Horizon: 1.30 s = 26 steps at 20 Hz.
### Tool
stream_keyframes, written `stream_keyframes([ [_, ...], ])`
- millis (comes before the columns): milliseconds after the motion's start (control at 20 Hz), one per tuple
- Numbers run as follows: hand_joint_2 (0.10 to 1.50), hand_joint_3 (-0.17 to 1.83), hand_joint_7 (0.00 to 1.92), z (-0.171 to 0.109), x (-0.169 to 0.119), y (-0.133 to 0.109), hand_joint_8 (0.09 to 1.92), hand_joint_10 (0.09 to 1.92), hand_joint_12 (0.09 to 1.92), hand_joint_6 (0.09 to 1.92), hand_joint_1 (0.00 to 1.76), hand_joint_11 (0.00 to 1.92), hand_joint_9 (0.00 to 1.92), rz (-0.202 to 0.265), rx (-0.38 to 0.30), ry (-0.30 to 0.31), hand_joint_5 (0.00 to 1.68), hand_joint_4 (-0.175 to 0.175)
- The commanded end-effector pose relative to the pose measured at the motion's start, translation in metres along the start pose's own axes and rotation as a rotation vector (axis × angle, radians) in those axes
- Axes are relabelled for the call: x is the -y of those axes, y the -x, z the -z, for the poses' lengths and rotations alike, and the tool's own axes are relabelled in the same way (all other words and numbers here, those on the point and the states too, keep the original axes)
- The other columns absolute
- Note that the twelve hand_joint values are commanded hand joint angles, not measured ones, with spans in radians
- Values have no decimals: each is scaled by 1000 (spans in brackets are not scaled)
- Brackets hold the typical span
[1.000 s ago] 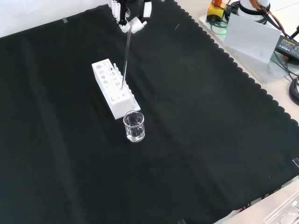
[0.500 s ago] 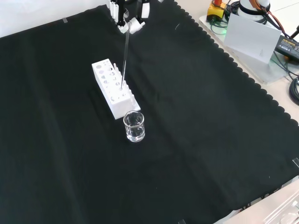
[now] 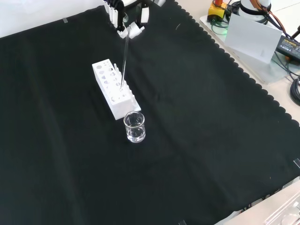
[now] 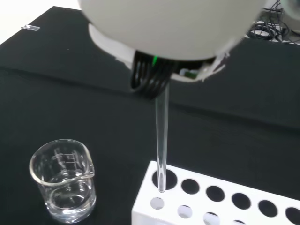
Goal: Put the glass rod back on the white test tube rack.
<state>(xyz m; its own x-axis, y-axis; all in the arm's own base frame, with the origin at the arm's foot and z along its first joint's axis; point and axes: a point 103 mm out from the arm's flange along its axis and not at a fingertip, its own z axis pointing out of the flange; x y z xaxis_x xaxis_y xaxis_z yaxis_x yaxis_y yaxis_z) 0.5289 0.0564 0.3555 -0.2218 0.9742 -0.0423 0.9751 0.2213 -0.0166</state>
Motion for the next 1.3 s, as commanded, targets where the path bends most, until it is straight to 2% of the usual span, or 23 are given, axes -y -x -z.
stream_keyframes([
  [50,424,980,1468,-1,-2,-5,522,233,842,580,1336,1682,1891,14,-10,3,1400,-175],
  [300,424,980,1468,0,-2,-7,523,234,842,580,1336,1682,1890,14,-6,1,1400,-175],
  [700,424,981,1468,0,-2,-7,523,234,843,580,1336,1682,1890,22,-34,33,1400,-175],
  [1300,424,980,1468,-5,5,4,523,234,843,581,1336,1682,1890,14,-52,42,1399,-175],
])
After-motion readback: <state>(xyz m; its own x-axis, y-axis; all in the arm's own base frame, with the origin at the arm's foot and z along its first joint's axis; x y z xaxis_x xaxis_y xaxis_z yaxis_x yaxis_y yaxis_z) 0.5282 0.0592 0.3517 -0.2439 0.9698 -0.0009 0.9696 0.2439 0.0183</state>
